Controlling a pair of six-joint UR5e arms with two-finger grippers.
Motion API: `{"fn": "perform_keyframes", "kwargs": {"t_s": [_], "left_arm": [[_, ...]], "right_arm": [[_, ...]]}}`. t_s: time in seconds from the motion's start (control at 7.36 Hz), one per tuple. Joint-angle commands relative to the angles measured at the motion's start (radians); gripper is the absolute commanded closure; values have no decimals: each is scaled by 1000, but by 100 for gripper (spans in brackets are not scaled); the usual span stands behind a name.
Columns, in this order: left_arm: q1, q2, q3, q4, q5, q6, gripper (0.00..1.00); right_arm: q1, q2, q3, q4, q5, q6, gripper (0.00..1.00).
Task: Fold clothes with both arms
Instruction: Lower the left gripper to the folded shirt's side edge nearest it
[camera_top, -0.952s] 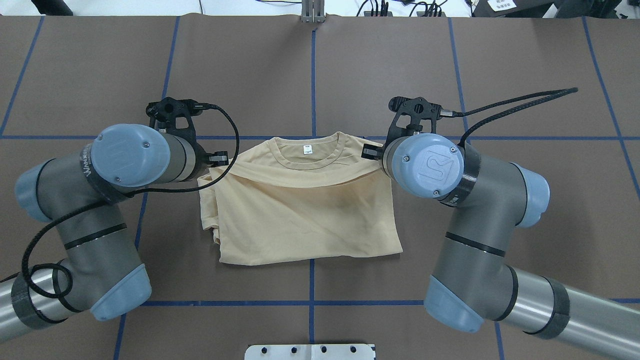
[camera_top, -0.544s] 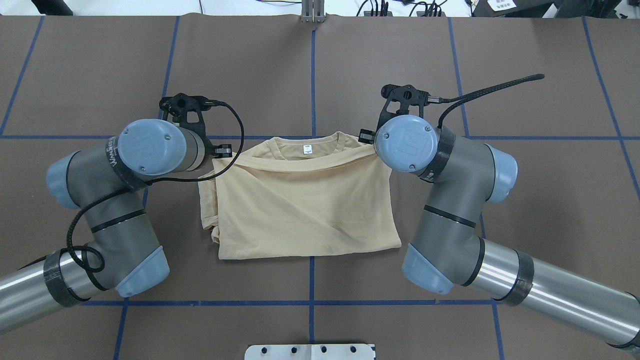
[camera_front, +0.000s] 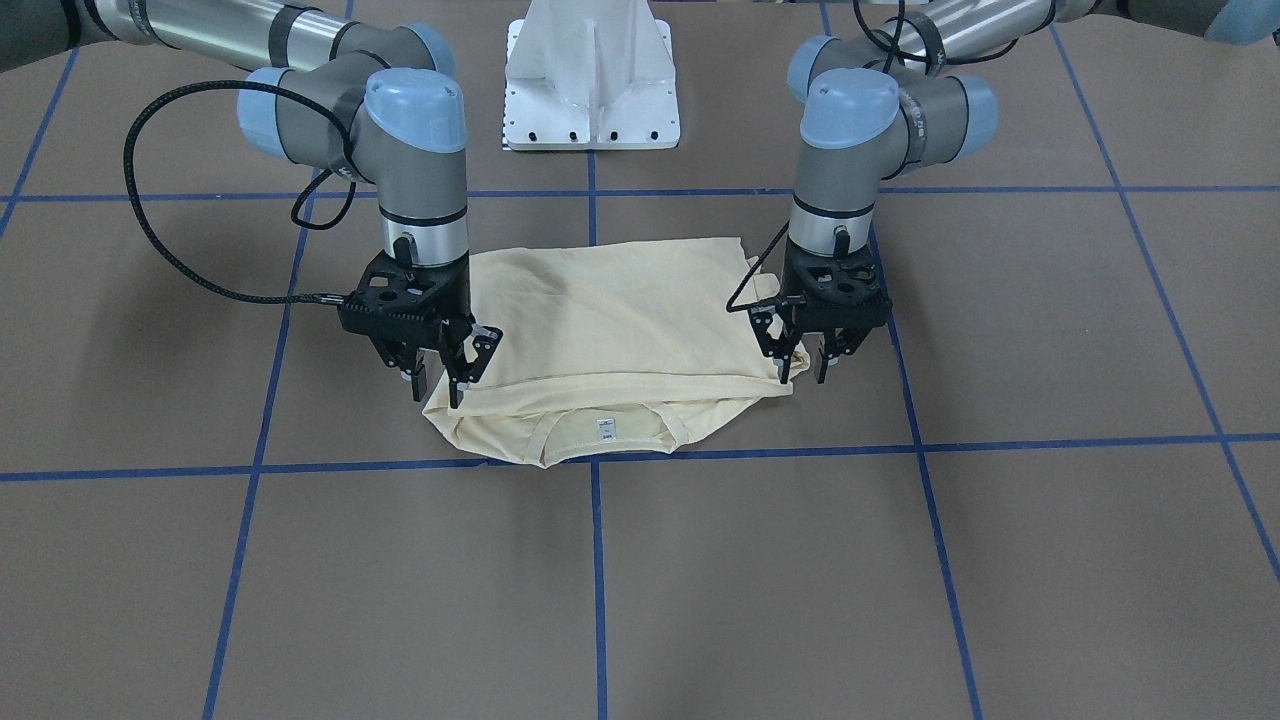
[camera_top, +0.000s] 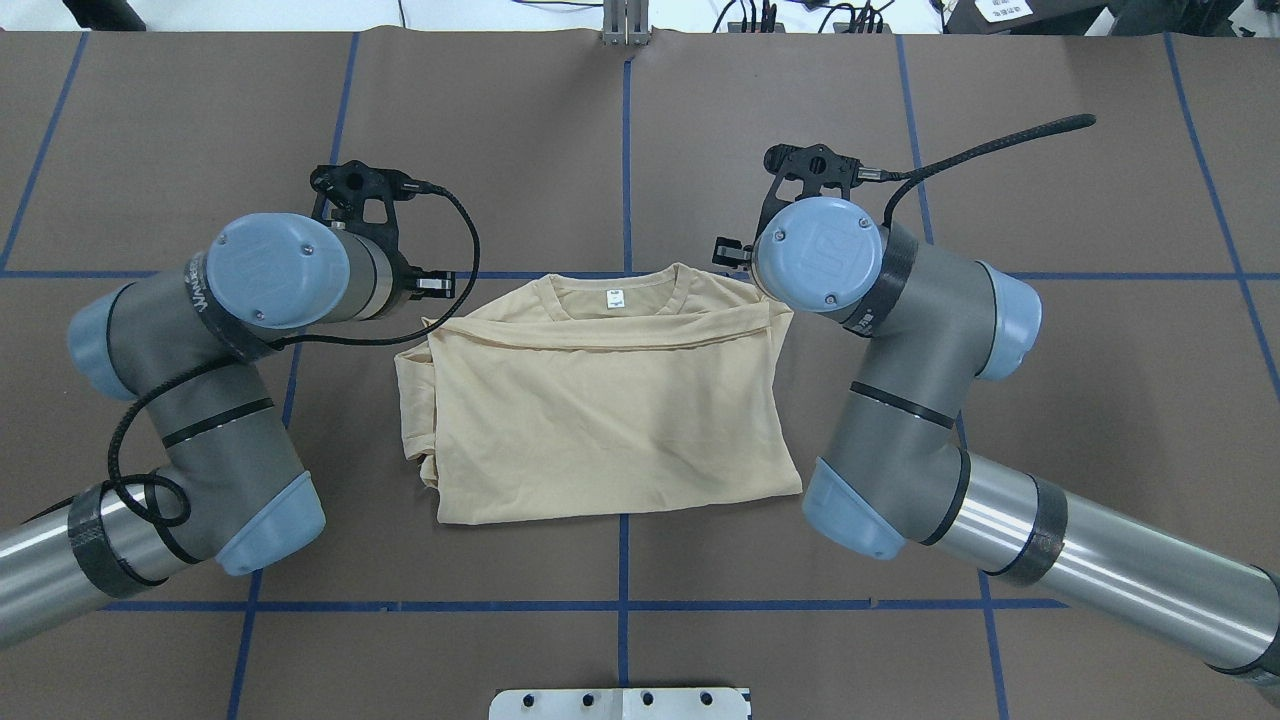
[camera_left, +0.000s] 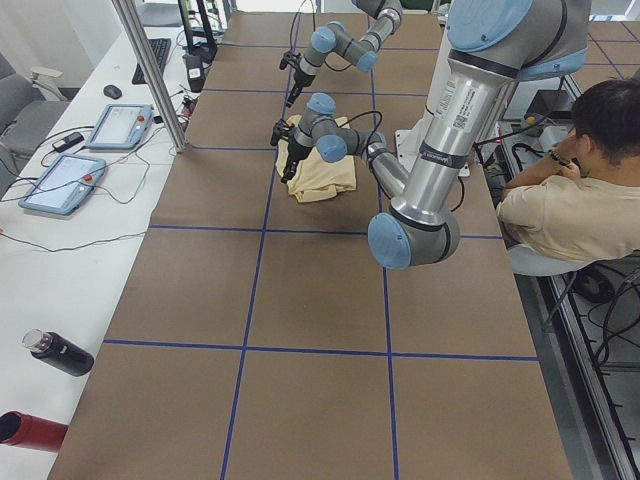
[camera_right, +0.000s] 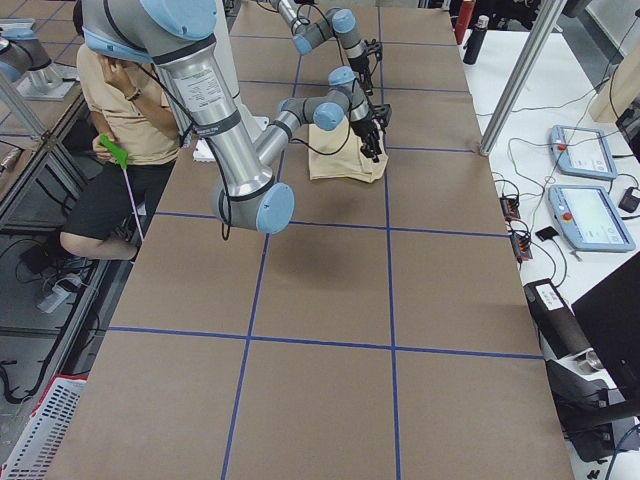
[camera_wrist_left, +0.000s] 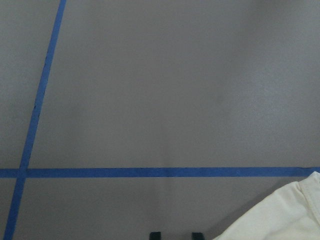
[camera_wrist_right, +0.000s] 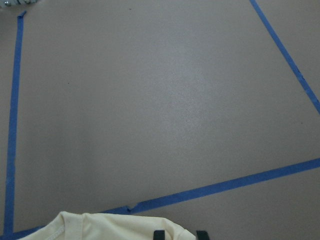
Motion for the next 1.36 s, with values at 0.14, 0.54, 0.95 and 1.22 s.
{"fn": "perform_keyframes", "kwargs": {"t_s": [0.14,0.54,0.95,1.22], "left_arm": [[-2,169,-182,-5,-99,26,0],[197,310,-186,-216,-36,-188,0],[301,278,-166,-227,-20,-293,12],[320,261,-164,-227,-20,-296,35]], "right_arm": [[34,-94,126,26,107,-103,0],[36,-137,173,30,117,-105,1],[42,-139,173,30,127,-180,0],[42,-139,173,30,127,-181,0]]}}
